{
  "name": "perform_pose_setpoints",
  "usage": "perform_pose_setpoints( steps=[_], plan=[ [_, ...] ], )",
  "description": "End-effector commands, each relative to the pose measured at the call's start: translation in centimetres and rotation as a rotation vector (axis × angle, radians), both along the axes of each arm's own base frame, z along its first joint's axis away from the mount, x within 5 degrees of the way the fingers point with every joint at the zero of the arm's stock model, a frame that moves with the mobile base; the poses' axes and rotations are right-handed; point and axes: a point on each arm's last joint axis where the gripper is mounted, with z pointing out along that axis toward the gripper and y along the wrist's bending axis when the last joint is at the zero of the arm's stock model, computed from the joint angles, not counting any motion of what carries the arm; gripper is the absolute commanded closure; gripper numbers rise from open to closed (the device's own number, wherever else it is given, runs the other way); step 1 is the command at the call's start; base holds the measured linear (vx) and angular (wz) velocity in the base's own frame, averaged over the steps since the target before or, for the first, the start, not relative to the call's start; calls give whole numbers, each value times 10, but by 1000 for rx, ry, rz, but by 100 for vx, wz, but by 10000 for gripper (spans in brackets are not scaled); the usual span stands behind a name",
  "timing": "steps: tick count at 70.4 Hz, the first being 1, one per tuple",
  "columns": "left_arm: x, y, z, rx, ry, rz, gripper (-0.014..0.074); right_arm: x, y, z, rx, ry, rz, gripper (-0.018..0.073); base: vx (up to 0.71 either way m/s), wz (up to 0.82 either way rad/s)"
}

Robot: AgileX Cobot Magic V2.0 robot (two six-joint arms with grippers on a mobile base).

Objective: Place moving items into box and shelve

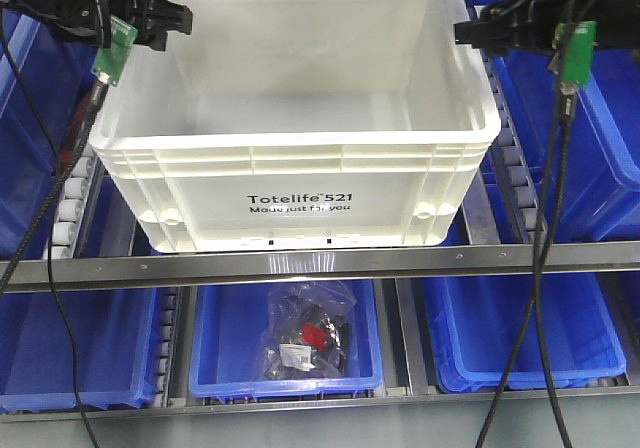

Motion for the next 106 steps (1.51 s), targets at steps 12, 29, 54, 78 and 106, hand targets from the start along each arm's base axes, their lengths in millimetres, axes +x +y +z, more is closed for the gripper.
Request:
perform_pose_setpoints(
  steps=[12, 29, 54, 78, 106],
  plan=[
    [-38, 12, 37, 14, -166, -16, 185, -27, -7, 38, 4, -190, -42, -16, 0, 0],
    [-94, 27, 33, -30, -294, -47, 188, -32, -6, 43, 46, -197, -48, -16, 0, 0],
    [-197, 57, -6, 1, -473, -107, 188, -92, -16, 21, 21, -277, -79, -16, 0, 0],
    [-286, 84, -51, -132, -590, -45, 188, -208, -23, -14, 68, -425, -37, -16, 0, 0],
    [-312, 89, -68, -178, -755, -71, 188, -278, -39, -53, 69, -666, -136, -16, 0, 0]
  ],
)
